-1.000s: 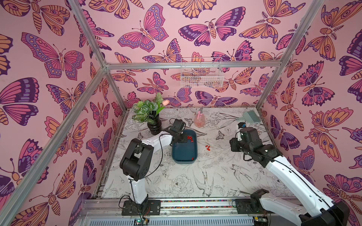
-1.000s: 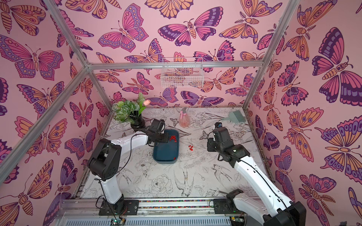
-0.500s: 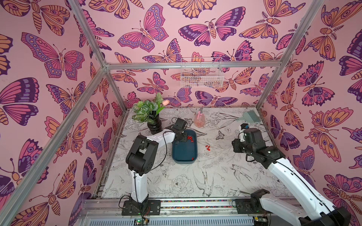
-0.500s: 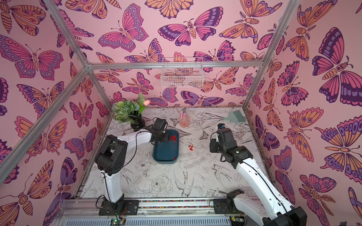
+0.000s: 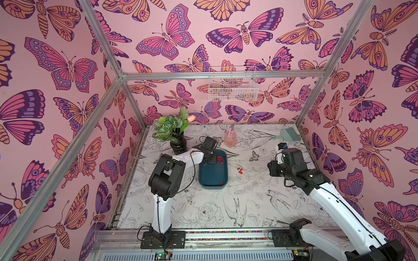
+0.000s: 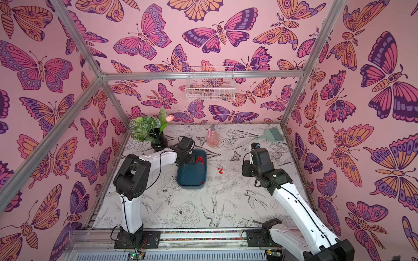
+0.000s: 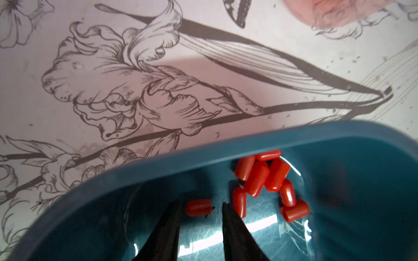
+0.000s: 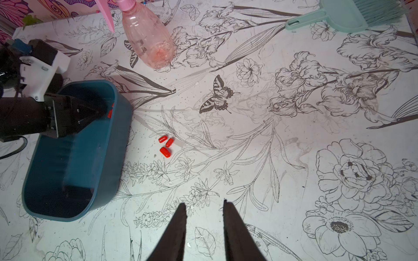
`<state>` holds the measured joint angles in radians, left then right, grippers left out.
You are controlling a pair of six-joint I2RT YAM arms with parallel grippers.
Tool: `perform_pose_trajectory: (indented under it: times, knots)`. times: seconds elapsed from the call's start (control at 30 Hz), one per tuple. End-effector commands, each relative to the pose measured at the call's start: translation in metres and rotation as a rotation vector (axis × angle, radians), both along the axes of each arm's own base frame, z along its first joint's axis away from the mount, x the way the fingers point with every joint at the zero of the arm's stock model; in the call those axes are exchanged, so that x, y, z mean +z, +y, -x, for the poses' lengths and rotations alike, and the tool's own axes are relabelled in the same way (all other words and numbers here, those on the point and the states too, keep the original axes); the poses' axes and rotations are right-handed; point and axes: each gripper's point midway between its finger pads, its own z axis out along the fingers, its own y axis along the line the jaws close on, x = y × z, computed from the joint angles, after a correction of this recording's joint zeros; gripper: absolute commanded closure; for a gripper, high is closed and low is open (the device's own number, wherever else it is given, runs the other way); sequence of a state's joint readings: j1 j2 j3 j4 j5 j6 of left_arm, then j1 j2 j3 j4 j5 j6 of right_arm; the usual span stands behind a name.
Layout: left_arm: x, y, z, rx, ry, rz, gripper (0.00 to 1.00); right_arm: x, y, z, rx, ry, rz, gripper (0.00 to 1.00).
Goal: Take the screw protection sleeves out of the storage box
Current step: Pick up the screw protection sleeve from the storage box.
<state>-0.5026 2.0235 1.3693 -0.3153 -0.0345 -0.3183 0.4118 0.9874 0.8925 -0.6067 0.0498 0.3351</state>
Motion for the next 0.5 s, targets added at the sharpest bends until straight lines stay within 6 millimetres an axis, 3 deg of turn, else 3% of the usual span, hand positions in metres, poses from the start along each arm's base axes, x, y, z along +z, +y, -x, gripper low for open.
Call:
perform_pose_trajectory:
  times: [0.0, 0.47]
  knots:
    - [-0.011, 0.0, 0.001, -0.009, 0.025, -0.021, 0.66, -0.003, -0.003, 0.005, 0.007, 0.014, 0.004, 0.68]
    - [-0.029, -0.001, 0.01, -0.011, 0.07, -0.035, 0.64, -0.006, -0.004, 0.006, 0.007, 0.02, -0.005, 0.68]
